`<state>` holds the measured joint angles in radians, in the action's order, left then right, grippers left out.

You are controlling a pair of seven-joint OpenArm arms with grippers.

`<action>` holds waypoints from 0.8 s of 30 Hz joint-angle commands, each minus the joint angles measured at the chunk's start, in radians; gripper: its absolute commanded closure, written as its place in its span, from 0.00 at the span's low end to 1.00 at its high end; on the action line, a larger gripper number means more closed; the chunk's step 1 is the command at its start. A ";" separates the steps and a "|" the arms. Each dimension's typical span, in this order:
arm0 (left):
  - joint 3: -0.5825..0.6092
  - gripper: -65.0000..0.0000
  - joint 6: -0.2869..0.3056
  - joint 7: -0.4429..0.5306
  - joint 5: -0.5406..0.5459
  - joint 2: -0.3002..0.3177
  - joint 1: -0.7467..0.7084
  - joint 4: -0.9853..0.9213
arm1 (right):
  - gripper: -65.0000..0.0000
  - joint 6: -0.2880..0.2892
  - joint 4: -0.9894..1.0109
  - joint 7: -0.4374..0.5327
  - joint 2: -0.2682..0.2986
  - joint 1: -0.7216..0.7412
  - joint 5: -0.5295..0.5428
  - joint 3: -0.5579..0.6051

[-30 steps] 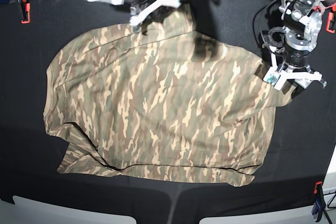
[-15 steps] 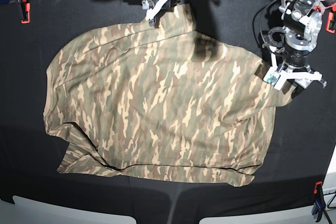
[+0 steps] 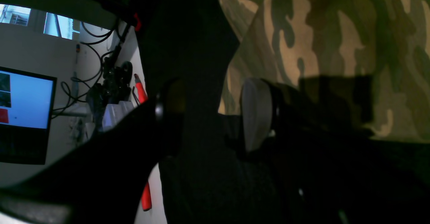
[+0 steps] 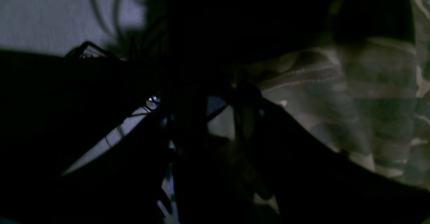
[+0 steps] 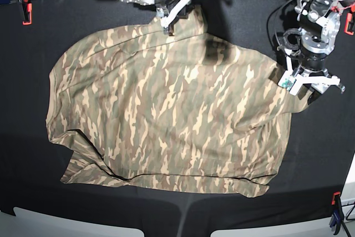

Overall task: Layout the t-shirt on the table in an organized manner, then fold the t-shirt properly
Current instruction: 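Move the right gripper to the shirt's collar and grasp it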

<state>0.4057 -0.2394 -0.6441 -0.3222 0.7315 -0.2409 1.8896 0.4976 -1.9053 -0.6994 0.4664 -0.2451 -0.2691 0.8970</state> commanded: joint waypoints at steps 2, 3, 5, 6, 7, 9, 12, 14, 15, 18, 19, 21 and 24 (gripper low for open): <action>-0.008 0.60 -0.019 0.017 -0.017 0.014 0.009 0.018 | 0.70 -0.051 0.003 -0.020 -0.017 0.001 -0.025 0.001; -0.008 0.60 -0.019 0.017 -0.018 0.014 0.008 0.018 | 0.74 -0.054 0.003 -0.024 -0.028 0.001 -0.034 0.001; -0.008 0.60 -0.019 0.017 -0.018 0.014 0.008 0.018 | 0.83 -0.054 0.003 -0.032 -0.050 0.001 -0.047 0.001; -0.008 0.60 -0.019 0.016 -0.018 0.014 0.008 0.018 | 0.86 -0.054 0.003 -0.040 -0.059 0.002 -0.048 0.001; -0.008 0.60 -0.019 0.017 -0.018 0.014 0.008 0.018 | 0.88 -0.054 0.003 -0.045 -0.066 0.002 -0.051 0.001; -0.008 0.60 -0.019 0.016 -0.017 0.014 0.008 0.018 | 0.94 -0.056 0.002 -0.047 -0.079 0.001 -0.076 0.001; -0.008 0.60 -0.019 0.017 -0.018 0.014 0.008 0.018 | 1.00 -0.080 -0.013 -0.049 -0.087 0.002 -0.084 0.001; -0.008 0.60 -0.019 0.024 -0.018 0.014 0.008 0.018 | 1.00 -0.080 -0.034 -0.049 -0.087 0.001 -0.083 0.001; -0.008 0.60 -0.019 0.024 -0.018 0.014 0.009 0.018 | 1.00 -0.080 -0.045 -0.049 -0.087 0.001 -0.084 0.001; -0.008 0.60 -0.019 0.033 -0.018 0.014 0.008 0.018 | 1.00 -0.080 -0.082 -0.050 -0.087 0.001 -0.083 0.001; -0.008 0.60 -0.019 0.035 -0.018 0.014 0.008 0.018 | 1.00 -0.080 -0.094 -0.050 -0.087 0.001 -0.082 0.001; -0.008 0.60 -0.019 0.035 -0.018 0.014 0.008 0.018 | 1.00 -0.079 -0.119 -0.057 -0.087 0.001 -0.067 0.001; -0.008 0.60 -0.019 0.035 -0.018 0.014 0.008 0.018 | 1.00 -0.077 -0.161 -0.073 -0.087 -0.004 -0.061 0.002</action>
<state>0.4057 -0.2394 -0.6285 -0.3218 0.7315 -0.2409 1.8896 0.4519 -2.0327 -0.8204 0.3901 -0.2581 -0.3408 0.9016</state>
